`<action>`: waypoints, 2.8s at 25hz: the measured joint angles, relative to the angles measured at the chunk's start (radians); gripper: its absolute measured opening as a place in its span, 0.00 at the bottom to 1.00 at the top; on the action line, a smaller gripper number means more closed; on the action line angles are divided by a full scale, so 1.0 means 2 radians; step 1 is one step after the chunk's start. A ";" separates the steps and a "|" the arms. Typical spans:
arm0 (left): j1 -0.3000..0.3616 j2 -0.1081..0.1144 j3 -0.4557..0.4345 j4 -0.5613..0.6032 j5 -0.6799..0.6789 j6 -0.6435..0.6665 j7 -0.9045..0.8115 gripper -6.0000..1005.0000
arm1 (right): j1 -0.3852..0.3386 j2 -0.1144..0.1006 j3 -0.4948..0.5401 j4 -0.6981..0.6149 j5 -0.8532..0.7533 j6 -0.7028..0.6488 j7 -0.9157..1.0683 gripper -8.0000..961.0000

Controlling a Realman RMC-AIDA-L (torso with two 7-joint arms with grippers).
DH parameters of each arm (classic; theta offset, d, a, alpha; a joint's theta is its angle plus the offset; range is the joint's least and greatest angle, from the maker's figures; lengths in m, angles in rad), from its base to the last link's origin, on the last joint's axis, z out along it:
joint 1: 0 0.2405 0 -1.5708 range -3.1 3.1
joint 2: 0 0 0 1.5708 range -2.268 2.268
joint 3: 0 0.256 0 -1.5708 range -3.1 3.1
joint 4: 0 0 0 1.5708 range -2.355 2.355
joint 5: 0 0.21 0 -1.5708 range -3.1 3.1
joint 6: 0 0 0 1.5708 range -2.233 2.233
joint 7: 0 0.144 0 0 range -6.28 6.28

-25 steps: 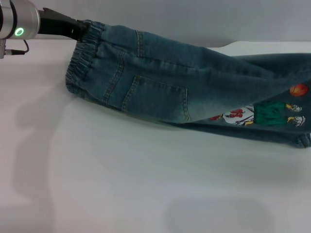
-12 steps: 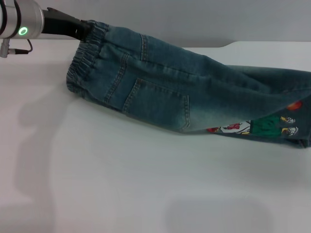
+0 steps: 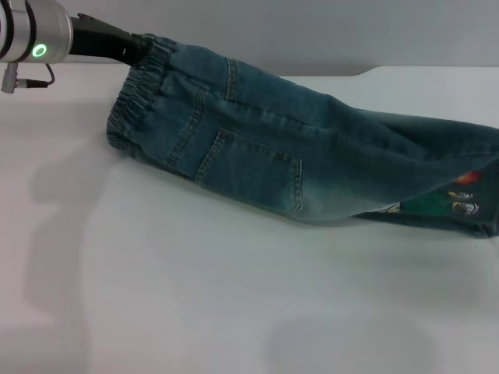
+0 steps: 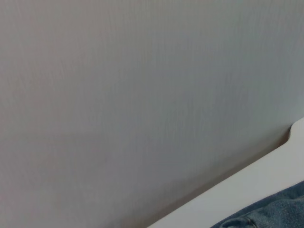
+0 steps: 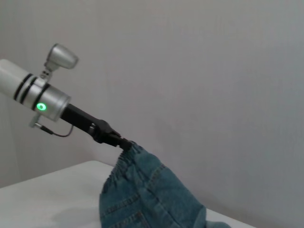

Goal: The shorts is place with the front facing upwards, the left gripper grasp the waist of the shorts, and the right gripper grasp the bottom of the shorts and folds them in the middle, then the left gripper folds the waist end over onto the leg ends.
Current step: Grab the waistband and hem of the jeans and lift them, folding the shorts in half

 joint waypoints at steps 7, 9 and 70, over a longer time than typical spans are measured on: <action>-0.002 0.000 0.000 0.000 0.000 -0.002 0.000 0.07 | 0.000 0.000 0.007 -0.003 0.001 0.007 0.003 0.08; -0.002 0.000 0.000 0.000 0.000 -0.004 0.000 0.07 | 0.000 0.000 0.013 0.002 0.001 0.016 0.003 0.08; -0.005 -0.001 0.007 -0.065 -0.005 -0.082 -0.013 0.08 | 0.072 0.001 -0.049 0.109 -0.011 0.298 -0.022 0.24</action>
